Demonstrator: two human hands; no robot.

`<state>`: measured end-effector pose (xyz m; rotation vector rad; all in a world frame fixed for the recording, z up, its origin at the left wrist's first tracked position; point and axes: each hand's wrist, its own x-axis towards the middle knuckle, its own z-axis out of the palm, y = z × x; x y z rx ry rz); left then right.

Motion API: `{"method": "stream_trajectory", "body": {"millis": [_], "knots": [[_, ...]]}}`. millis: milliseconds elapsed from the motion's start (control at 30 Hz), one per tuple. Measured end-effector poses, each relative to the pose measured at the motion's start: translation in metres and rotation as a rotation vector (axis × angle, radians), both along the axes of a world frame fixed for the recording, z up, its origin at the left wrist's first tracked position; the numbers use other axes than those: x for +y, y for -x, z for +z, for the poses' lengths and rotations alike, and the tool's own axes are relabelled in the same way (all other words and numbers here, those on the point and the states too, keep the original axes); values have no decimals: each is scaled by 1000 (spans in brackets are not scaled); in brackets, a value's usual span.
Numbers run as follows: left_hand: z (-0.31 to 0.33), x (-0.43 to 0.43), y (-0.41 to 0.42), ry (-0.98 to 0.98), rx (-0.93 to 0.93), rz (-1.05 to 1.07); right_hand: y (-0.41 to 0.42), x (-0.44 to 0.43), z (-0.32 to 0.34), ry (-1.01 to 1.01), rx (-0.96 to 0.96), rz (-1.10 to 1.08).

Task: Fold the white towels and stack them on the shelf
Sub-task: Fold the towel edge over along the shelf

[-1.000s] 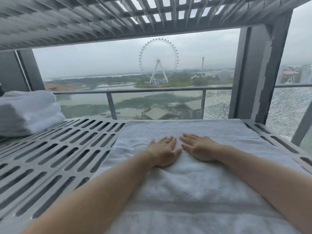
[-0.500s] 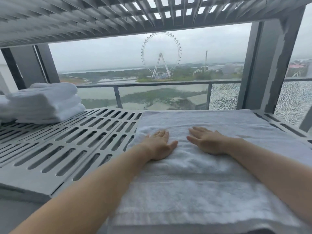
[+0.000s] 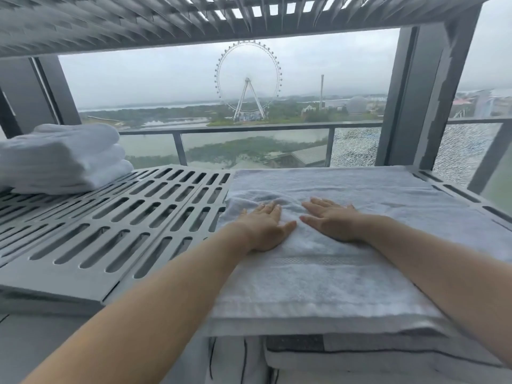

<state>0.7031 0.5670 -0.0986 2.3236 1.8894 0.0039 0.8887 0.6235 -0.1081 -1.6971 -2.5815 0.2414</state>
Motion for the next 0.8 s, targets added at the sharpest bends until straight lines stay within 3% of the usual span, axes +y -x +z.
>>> {"method": "stream_trajectory", "body": {"millis": [433, 533, 700, 800], "knots": [[-2, 88, 23, -69, 20, -25, 18, 82, -2, -34, 51, -37], [-1, 93, 23, -105, -17, -23, 20, 82, 3, -84, 130, -31], [1, 60, 25, -188, -167, -71, 10, 47, 9, -179, 431, 96], [3, 23, 30, -157, -195, -161, -12, 7, 13, -154, 423, 253]]}}
